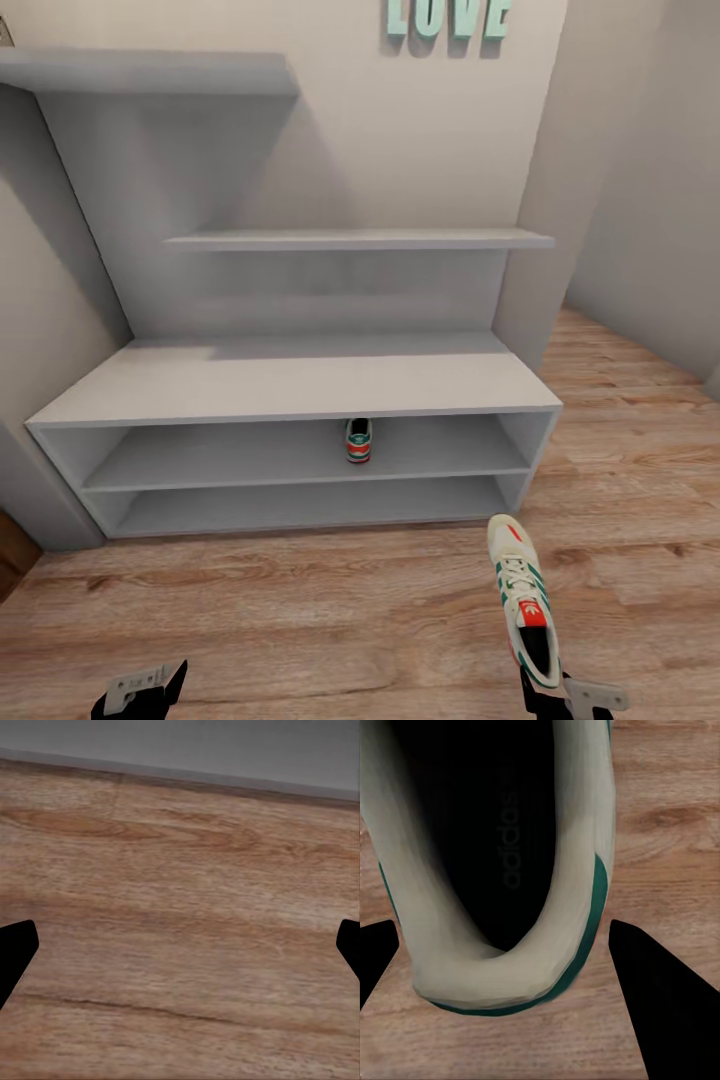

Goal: Pick up the two gym shoes and the two sandals from the corridor floor and place them onto the hallstand (shoe rack) in the corridor, making sure they are on the rack and not on the floor. Arrange them so the two gym shoes are next to each other and the two sandals are next to each other.

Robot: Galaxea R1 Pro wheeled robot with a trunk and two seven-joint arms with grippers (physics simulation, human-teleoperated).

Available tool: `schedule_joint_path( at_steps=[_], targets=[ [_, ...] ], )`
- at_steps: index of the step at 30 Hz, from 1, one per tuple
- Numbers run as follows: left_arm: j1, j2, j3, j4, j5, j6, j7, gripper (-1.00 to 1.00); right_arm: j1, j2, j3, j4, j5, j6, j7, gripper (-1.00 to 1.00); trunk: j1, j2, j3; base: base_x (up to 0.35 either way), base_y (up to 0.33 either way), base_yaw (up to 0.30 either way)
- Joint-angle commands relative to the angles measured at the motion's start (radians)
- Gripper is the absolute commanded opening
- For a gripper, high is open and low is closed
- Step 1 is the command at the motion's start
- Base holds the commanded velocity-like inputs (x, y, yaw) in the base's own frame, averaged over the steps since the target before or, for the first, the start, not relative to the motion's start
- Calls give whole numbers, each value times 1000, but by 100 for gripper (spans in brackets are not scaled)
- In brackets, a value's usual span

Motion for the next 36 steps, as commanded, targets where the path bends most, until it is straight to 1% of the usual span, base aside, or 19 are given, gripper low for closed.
schedule_joint_path(
  at_steps=[1, 6, 9, 10, 13, 14, 15, 17, 18, 19, 21, 22, 23, 26, 28, 32, 33, 34, 36],
  targets=[
    [-1, -1, 8, 1, -3, -2, -9, 100, -1, 1, -8, 0, 4, -4, 10, -100, 0, 0, -1, 0, 62, 0],
    [1, -1, 8, 3, -10, -3, -10, 100, -1, 3, -7, 1, 4, -4, 10, -100, 0, 0, -1, 0, 18, 0],
    [24, 1, 2, 0, -7, -20, -12, 100, -1, 3, -8, 3, 4, 0, 9, -100, 0, 0, -1, 0, 0, 0],
    [42, 2, -5, 2, -9, -98, -54, 100, -2, 8, 43, 15, 4, 42, 5, -100, 0, 0, -1, 0, 0, 0],
    [47, 2, -6, 3, -10, -122, -106, 100, -3, 9, 90, 17, 3, 101, 4, -100, 0, 0, -1, 0, 0, 0],
    [49, 2, -6, 4, -11, -128, -136, 100, -5, 10, 111, 16, 2, 142, 3, -100, 0, 0, -1, 0, 0, 0],
    [49, 2, -6, 4, -11, -131, -150, 100, -7, 10, 120, 15, 1, 166, 3, -100, 0, 0, -1, 0, 0, 0],
    [50, 2, -5, 5, -12, -137, -190, 100, -22, 13, 144, 9, -1, 279, 3, -100, 0, 0, -1, 0, 0, 0],
    [50, 2, -6, 5, -12, -137, -196, 100, -29, 15, 148, 8, -1, 306, 3, -100, 0, 0, -1, 0, 0, 0],
    [51, 2, -5, 5, -12, -140, -217, 100, -124, 55, 160, 5, -2, 513, 1, -100, 0, 0, -1, 0, 0, 0],
    [51, 2, -5, 5, -12, -141, -219, 100, -165, 81, 161, 5, -2, 575, -8, -100, 0, 0, -1, 0, 0, 0],
    [51, 2, -5, 5, -12, -141, -220, 100, -187, 97, 161, 5, -1, 605, -25, -100, 0, 0, -1, 0, 0, 0],
    [51, 2, -6, 5, -12, -141, -221, 100, -198, 105, 161, 5, -1, 619, -39, -100, 0, 0, -1, 0, 0, 0],
    [51, 2, -6, 4, -12, -141, -243, 100, -274, 161, 161, 6, -2, 688, -170, -100, 0, 0, -1, 0, 0, 0],
    [51, 2, -6, 4, -12, -141, -264, 100, -309, 179, 161, 7, -2, 706, -213, -100, 0, 0, -1, 0, 0, 0],
    [51, 2, -6, 4, -15, -141, -306, 100, -369, 179, 162, 12, -3, 742, -247, -100, 0, 0, -1, 0, 0, 0],
    [51, 2, -6, 4, -18, -140, -314, 100, -387, 179, 162, 13, -3, 759, -252, -100, 0, 0, -1, 0, 0, 0],
    [51, 1, -6, 3, -29, -140, -323, 100, -418, 179, 162, 13, -3, 796, -257, -100, 0, 0, -1, 0, 0, 0],
    [51, 1, -6, 3, -32, -140, -326, 100, -427, 179, 162, 11, -3, 808, -258, -100, 0, 0, -1, 0, 0, 0]
  ],
)
